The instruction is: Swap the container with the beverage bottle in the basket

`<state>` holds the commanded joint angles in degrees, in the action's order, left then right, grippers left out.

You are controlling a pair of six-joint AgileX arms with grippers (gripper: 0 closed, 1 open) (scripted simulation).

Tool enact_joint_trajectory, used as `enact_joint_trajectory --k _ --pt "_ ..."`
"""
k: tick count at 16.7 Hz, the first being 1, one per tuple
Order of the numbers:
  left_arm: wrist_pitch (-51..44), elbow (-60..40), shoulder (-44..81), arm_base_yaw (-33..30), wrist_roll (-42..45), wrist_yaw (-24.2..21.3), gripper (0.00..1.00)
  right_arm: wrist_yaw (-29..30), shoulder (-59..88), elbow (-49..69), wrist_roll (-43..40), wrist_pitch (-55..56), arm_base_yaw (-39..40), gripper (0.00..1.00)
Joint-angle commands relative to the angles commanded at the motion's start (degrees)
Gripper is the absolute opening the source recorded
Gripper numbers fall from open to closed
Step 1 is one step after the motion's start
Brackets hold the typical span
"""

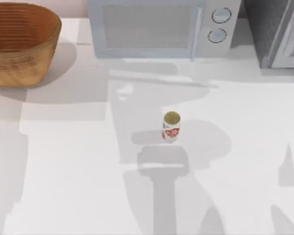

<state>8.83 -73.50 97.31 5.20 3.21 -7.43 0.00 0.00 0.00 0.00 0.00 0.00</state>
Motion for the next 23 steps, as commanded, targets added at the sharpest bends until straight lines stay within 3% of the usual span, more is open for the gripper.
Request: enact_joint_trajectory --k 12,23 --pt "4.0 -1.7 5.7 -0.6 -0.1 0.3 0.0 0.0 0.0 0.0 0.0 0.0 0.0 1.0" --pt "4.0 -1.7 5.7 -0.6 -0.1 0.3 0.83 0.0 0.0 0.0 0.0 0.0 0.0 1.0"
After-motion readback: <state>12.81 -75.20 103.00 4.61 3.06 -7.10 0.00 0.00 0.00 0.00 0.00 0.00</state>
